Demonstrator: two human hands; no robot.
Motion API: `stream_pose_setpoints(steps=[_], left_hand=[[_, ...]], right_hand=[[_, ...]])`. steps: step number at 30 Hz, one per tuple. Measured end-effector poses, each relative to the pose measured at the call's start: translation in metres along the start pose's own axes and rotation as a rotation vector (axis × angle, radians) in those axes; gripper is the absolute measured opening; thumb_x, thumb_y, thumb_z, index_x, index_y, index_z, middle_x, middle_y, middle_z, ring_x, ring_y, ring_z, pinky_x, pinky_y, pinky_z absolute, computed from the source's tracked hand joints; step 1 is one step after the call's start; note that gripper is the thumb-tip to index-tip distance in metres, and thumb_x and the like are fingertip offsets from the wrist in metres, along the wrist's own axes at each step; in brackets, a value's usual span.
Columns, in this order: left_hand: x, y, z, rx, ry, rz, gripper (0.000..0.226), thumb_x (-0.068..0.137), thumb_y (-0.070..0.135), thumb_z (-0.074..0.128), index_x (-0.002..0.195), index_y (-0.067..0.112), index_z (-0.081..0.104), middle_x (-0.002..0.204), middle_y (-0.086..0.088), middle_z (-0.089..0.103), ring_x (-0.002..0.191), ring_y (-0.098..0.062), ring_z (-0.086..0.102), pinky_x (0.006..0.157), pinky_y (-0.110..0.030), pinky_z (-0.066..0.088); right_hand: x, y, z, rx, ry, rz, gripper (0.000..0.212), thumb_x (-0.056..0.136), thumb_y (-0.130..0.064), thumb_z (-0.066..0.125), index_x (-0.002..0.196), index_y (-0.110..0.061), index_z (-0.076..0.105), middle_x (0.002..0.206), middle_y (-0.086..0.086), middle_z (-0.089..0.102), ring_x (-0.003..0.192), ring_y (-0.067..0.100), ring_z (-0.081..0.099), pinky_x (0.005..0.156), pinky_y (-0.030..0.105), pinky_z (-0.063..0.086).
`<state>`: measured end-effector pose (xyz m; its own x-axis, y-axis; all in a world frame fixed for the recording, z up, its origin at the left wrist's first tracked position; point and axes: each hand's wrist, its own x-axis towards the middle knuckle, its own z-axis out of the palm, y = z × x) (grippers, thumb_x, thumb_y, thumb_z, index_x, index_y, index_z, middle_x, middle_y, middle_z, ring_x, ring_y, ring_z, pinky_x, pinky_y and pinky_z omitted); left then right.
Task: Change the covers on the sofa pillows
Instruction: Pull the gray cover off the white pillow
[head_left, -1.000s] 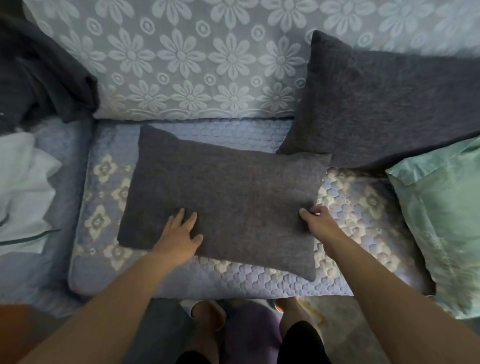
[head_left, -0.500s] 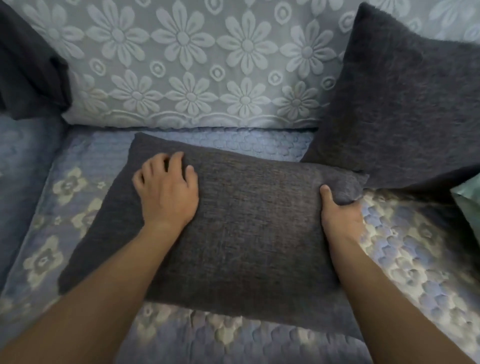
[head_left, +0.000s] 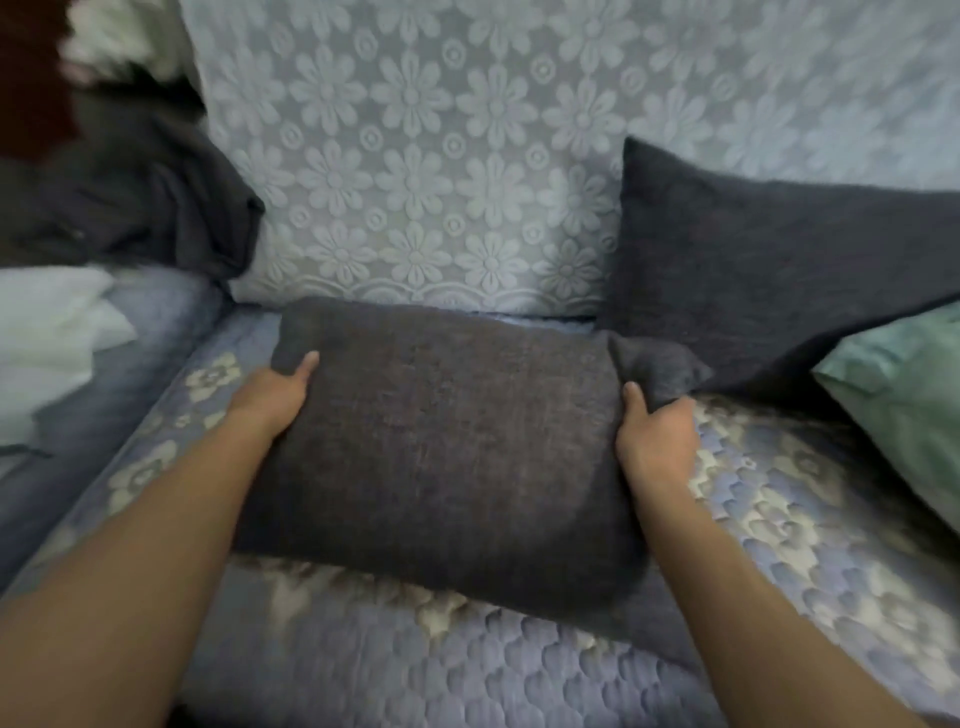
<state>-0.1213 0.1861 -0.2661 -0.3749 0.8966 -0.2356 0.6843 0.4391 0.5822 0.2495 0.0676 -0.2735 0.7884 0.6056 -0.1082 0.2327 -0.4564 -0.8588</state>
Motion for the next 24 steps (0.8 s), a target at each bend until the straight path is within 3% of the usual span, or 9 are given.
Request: stream_pose_setpoints(steps=[3, 6, 8, 11, 13, 16, 18, 21, 24], left_hand=[[-0.051, 0.005, -0.031, -0.289, 0.303, 0.212, 0.061, 0.103, 0.052, 0.045, 0.127, -0.002, 0.06, 0.128, -0.032, 0.061, 0.118, -0.048, 0.057, 0.098, -0.05, 0.045], [-0.087, 0.017, -0.058, -0.612, 0.506, 0.268, 0.06, 0.106, 0.049, 0.039, 0.145, 0.003, 0.045, 0.146, -0.021, 0.052, 0.133, -0.037, 0.05, 0.11, -0.046, 0.04], [-0.092, 0.015, -0.066, -0.563, 0.426, 0.224, 0.057, 0.107, 0.044, 0.04, 0.149, 0.006, 0.039, 0.151, -0.019, 0.047, 0.136, -0.036, 0.047, 0.111, -0.047, 0.039], [-0.086, 0.0, -0.058, -0.404, 0.249, 0.149, 0.056, 0.091, 0.031, 0.055, 0.141, 0.008, 0.05, 0.144, -0.022, 0.053, 0.132, -0.04, 0.05, 0.109, -0.053, 0.041], [-0.108, 0.005, -0.045, -0.315, 0.331, 0.17, 0.065, 0.085, 0.024, 0.061, 0.147, 0.013, 0.044, 0.146, -0.022, 0.047, 0.135, -0.039, 0.045, 0.113, -0.051, 0.038], [-0.183, 0.045, -0.013, -0.129, 0.534, 0.669, 0.062, 0.089, 0.016, 0.064, 0.148, 0.014, 0.048, 0.145, -0.024, 0.041, 0.134, -0.039, 0.039, 0.115, -0.047, 0.033], [-0.22, 0.075, 0.004, 0.003, 0.461, 0.938, 0.056, 0.094, 0.028, 0.061, 0.148, 0.023, 0.05, 0.151, -0.017, 0.038, 0.14, -0.036, 0.034, 0.118, -0.05, 0.03], [-0.249, 0.121, 0.032, 0.106, 0.369, 1.15, 0.053, 0.1, 0.038, 0.052, 0.151, 0.026, 0.045, 0.157, -0.009, 0.035, 0.148, -0.029, 0.027, 0.123, -0.047, 0.022], [-0.265, 0.173, 0.047, 0.073, 0.235, 1.265, 0.053, 0.102, 0.039, 0.051, 0.152, 0.025, 0.042, 0.152, 0.0, 0.042, 0.142, -0.018, 0.035, 0.12, -0.041, 0.027]], right_hand=[[-0.019, -0.036, -0.046, 0.228, -0.03, -0.157, 0.029, 0.101, -0.035, 0.056, 0.117, -0.011, 0.051, 0.107, 0.001, 0.059, 0.109, 0.025, 0.056, 0.083, 0.027, 0.035], [-0.028, -0.067, -0.093, 0.441, 0.032, -0.437, 0.024, 0.099, -0.025, 0.06, 0.121, -0.019, 0.051, 0.109, -0.008, 0.057, 0.106, 0.01, 0.054, 0.086, 0.014, 0.035], [-0.029, -0.077, -0.113, 0.468, 0.016, -0.555, 0.033, 0.096, -0.023, 0.065, 0.127, -0.018, 0.052, 0.119, -0.006, 0.059, 0.109, 0.006, 0.054, 0.09, 0.013, 0.037], [-0.023, -0.051, -0.112, 0.418, -0.11, -0.494, 0.041, 0.089, -0.024, 0.074, 0.124, -0.024, 0.053, 0.122, -0.002, 0.063, 0.113, 0.014, 0.059, 0.095, 0.027, 0.044], [-0.028, -0.011, -0.101, 0.389, -0.159, -0.414, 0.045, 0.088, -0.021, 0.075, 0.128, -0.023, 0.052, 0.123, -0.002, 0.062, 0.119, 0.02, 0.059, 0.1, 0.035, 0.045], [-0.027, 0.015, -0.106, 0.494, -0.11, -0.321, 0.043, 0.091, -0.018, 0.071, 0.13, -0.022, 0.052, 0.12, -0.006, 0.06, 0.118, 0.017, 0.059, 0.101, 0.035, 0.044], [-0.023, 0.005, -0.112, 0.501, -0.14, -0.343, 0.038, 0.088, -0.017, 0.075, 0.118, -0.024, 0.055, 0.112, -0.009, 0.065, 0.105, 0.008, 0.063, 0.1, 0.038, 0.049], [-0.021, 0.005, -0.117, 0.499, -0.227, -0.369, 0.044, 0.081, -0.025, 0.08, 0.117, -0.025, 0.054, 0.116, -0.002, 0.065, 0.107, 0.009, 0.063, 0.102, 0.045, 0.05], [-0.021, 0.009, -0.125, 0.513, -0.237, -0.38, 0.051, 0.068, -0.042, 0.076, 0.113, -0.036, 0.053, 0.124, 0.0, 0.057, 0.114, 0.013, 0.059, 0.102, 0.047, 0.049]])
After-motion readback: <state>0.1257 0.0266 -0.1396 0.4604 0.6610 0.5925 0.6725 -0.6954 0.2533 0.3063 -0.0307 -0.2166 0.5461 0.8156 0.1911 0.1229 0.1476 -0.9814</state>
